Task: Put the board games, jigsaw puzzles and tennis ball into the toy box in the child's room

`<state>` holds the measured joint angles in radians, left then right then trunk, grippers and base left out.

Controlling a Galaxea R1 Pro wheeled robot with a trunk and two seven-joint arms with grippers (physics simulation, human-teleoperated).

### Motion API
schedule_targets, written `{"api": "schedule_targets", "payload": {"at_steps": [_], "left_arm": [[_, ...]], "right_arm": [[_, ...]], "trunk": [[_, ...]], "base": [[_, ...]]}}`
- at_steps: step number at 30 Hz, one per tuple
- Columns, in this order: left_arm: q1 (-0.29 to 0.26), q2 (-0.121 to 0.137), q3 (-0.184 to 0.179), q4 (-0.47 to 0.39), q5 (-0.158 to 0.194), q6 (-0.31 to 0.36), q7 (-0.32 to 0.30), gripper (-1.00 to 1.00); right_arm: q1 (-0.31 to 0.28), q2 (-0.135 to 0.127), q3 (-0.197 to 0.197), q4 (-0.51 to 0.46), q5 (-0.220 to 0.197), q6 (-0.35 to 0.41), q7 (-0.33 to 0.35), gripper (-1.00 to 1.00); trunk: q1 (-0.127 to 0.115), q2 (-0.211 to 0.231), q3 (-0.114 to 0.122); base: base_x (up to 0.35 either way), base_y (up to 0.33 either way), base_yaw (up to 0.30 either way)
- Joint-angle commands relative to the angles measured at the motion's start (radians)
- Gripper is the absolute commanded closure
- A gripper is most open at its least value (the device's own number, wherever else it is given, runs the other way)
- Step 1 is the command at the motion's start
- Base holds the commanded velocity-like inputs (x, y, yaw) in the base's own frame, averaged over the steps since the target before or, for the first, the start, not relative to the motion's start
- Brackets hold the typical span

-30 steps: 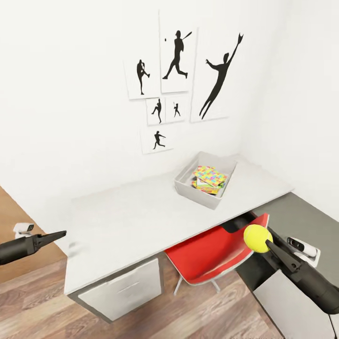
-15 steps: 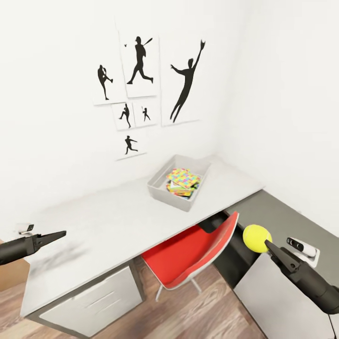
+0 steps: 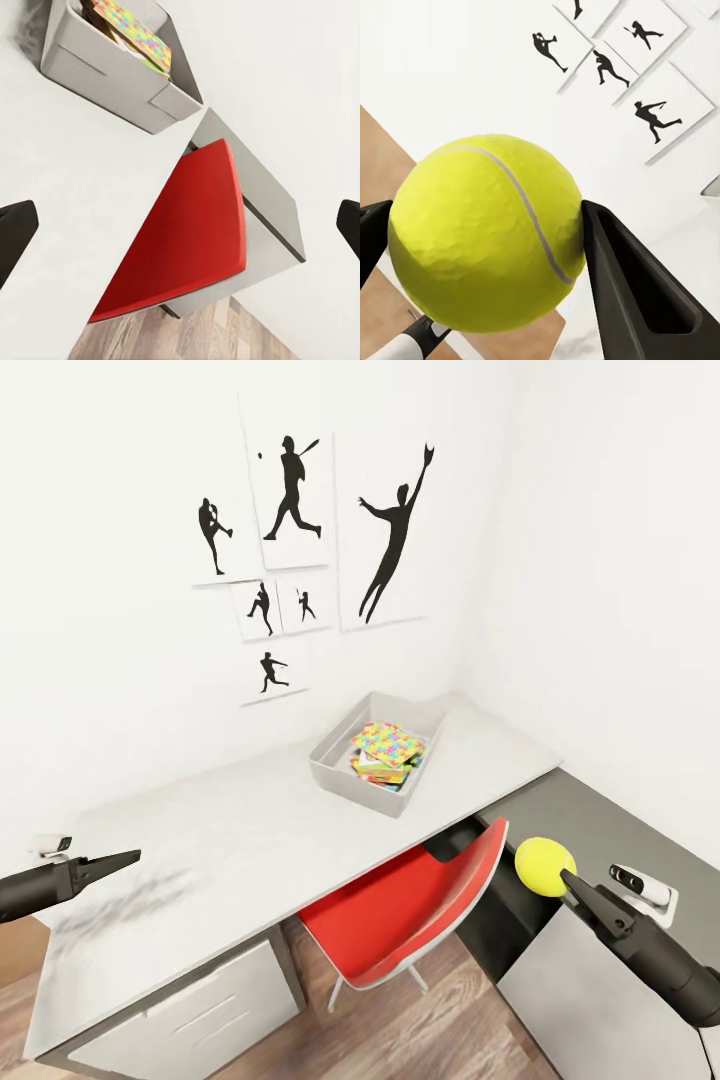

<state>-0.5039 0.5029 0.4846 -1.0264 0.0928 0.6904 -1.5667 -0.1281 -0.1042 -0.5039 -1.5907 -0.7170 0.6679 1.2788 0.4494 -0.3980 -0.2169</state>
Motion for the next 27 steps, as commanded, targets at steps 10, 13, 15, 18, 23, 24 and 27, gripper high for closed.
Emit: {"api": "schedule_targets", "payload": {"at_steps": [10,13,15,18,23,24,27], "left_arm": [[-0.001,-0.001,0.0,0.0,-0.001,0.011,-0.004,-1.0],[-0.001,-0.001,0.0,0.0,-0.001,0.012,-0.004,-1.0],[-0.001,-0.001,0.0,0.0,-0.001,0.012,-0.004,-1.0],[-0.001,-0.001,0.0,0.0,-0.001,0.011,-0.004,-1.0],[-0.001,-0.001,0.0,0.0,-0.001,0.011,-0.004,-1.0],[-0.001,-0.001,-0.001,0.0,-0.001,0.011,-0.004,-1.0],[-0.001,-0.001,-0.001,0.0,-0.001,0.012,-0.004,-1.0]], "right_arm": [[-0.001,0.0,0.0,0.0,-0.005,0.013,0.002,1.0],[-0.001,0.0,0.001,0.0,-0.005,0.013,0.002,1.0],[-0.001,0.0,0.001,0.0,-0.005,0.013,0.002,1.0],[-0.001,0.0,0.0,0.0,-0.005,0.013,0.002,1.0],[-0.001,0.0,-0.001,0.0,-0.005,0.013,0.003,1.0],[-0.001,0.0,-0.001,0.0,-0.005,0.013,0.003,1.0],[-0.001,0.0,-0.001,0.0,-0.005,0.013,0.004,1.0]], "trunk": [[0.001,-0.002,-0.002],[0.001,-0.002,-0.002],[0.001,-0.002,-0.001],[0.001,-0.002,0.002],[0.001,-0.002,0.01],[0.001,-0.002,0.012],[0.001,-0.002,0.017]], "base": [[0.031,-0.081,0.0],[0.152,-0.057,0.0],[0.185,-0.131,0.0],[0.201,-0.177,0.0],[0.211,-0.211,0.0],[0.213,-0.227,0.0],[0.214,-0.231,0.0]]}}
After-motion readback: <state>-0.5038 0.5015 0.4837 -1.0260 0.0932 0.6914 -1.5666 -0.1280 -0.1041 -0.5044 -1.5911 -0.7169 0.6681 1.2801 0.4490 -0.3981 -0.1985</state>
